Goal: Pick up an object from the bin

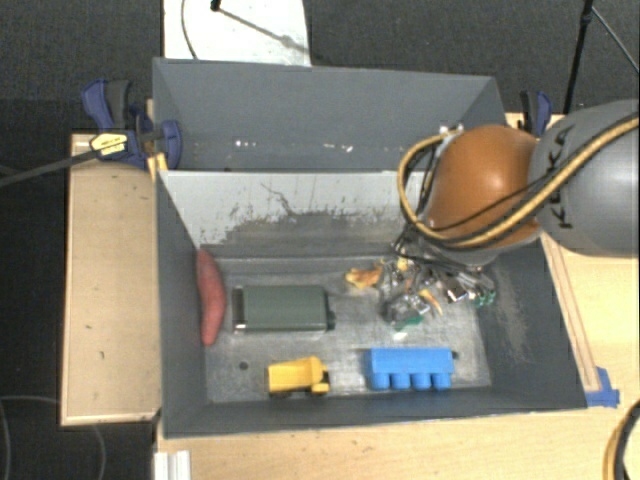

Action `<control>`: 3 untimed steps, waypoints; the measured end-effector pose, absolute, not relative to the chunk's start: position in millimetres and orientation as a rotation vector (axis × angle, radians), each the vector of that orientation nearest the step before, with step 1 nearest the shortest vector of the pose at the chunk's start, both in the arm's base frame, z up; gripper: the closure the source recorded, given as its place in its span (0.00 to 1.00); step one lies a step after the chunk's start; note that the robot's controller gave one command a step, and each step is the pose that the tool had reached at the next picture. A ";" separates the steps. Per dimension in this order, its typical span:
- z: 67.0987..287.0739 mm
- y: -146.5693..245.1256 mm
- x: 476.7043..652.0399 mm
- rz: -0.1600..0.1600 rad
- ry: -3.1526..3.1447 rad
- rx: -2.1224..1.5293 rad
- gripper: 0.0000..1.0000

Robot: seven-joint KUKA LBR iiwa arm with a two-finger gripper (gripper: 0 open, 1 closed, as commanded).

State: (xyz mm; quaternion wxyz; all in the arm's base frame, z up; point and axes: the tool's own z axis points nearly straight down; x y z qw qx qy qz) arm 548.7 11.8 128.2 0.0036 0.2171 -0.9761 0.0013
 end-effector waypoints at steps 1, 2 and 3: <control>145.6 51.4 556.4 0.004 -3.000 0.975 1.00; 177.1 29.5 554.8 -0.009 -2.921 1.144 1.00; 161.3 7.1 489.8 -0.001 -2.999 0.937 0.00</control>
Offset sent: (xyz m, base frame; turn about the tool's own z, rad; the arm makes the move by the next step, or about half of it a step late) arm 0.0105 -0.0142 0.0890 -0.2966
